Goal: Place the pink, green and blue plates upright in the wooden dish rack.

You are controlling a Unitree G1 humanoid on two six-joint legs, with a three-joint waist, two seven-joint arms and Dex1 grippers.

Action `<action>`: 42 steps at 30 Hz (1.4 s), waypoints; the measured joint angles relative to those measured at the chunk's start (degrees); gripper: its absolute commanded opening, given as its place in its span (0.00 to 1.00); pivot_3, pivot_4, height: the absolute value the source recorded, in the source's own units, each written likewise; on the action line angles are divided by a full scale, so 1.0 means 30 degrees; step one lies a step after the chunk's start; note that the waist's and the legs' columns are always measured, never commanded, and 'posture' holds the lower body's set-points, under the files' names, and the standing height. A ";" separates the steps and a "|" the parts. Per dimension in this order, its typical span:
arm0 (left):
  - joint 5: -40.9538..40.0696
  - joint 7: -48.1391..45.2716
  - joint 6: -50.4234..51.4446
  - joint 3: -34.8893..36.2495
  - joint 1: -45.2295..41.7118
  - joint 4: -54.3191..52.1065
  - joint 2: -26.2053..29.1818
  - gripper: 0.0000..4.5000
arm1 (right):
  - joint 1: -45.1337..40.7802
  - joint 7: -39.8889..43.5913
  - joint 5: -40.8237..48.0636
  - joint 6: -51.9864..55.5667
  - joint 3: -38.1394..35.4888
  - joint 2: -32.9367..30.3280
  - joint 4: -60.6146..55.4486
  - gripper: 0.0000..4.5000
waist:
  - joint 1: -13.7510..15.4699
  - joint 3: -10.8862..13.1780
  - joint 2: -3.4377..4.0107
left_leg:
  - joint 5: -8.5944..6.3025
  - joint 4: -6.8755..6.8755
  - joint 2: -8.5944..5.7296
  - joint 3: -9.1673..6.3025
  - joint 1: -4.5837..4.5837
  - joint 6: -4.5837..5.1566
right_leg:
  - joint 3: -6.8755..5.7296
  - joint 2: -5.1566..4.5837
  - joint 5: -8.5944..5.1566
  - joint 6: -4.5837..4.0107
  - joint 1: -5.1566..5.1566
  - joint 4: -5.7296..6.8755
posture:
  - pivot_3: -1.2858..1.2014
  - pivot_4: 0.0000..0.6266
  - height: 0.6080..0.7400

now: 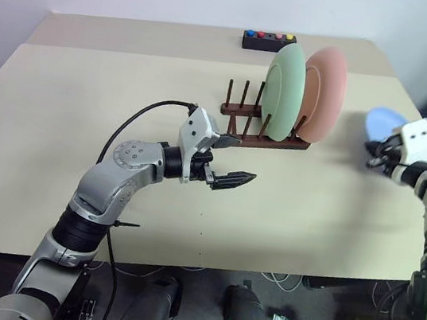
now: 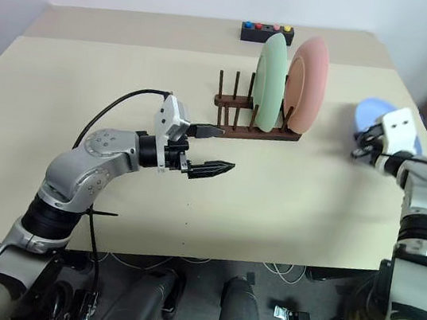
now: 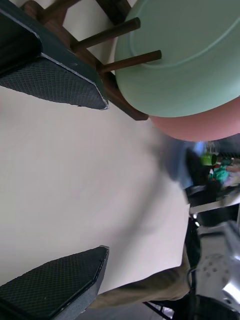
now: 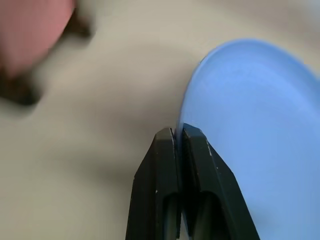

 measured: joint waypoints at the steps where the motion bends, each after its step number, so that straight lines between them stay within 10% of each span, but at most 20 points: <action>1: 0.0002 -0.0005 -0.0005 0.0002 -0.0017 0.0028 0.0001 1.00 | -0.0479 -0.0459 0.0114 -0.0121 -0.0335 0.0000 0.0035 0.01 | 0.0006 0.0000 0.0000 | 0.0000 0.0000 0.0001 0.0001 -0.0001 0.0000 | 0.0001 0.0000 0.0000 0.0000 0.0000 -0.0001 | 0.52 0.24 1.00; 12: -0.0167 -0.0752 -0.1083 0.1368 -0.0330 0.1186 0.0757 1.00 | -0.4694 0.0941 1.0702 0.7145 -0.6801 0.2401 -0.4833 0.01 | -0.0076 0.0007 0.0015 | -0.0013 -0.0015 0.0038 -0.0009 -0.0007 0.0024 | 0.0002 0.0034 0.0001 -0.0002 -0.0026 0.0016 | 0.52 0.24 1.00; 22: -0.1803 -0.1477 -0.1091 0.4159 -0.0570 0.2029 0.1853 1.00 | -0.5827 -0.1832 1.9213 1.4203 -0.7909 0.6336 -1.1344 0.01 | 0.0008 -0.0001 0.0010 | -0.0061 -0.0002 0.0021 -0.0030 -0.0018 0.0104 | -0.0007 0.0005 0.0002 -0.0004 -0.0030 0.0020 | 0.52 0.24 1.00; 42: -0.2970 -0.1770 -0.0712 0.4942 0.1082 0.0698 0.3737 1.00 | -0.3414 -0.4903 2.2518 1.5268 -0.5618 1.1446 -1.4290 0.01 | -0.0063 -0.0003 0.0019 | -0.0060 -0.0007 0.0019 -0.0017 -0.0031 0.0103 | 0.0005 0.0009 0.0003 -0.0003 -0.0082 0.0059 | 0.52 0.24 1.00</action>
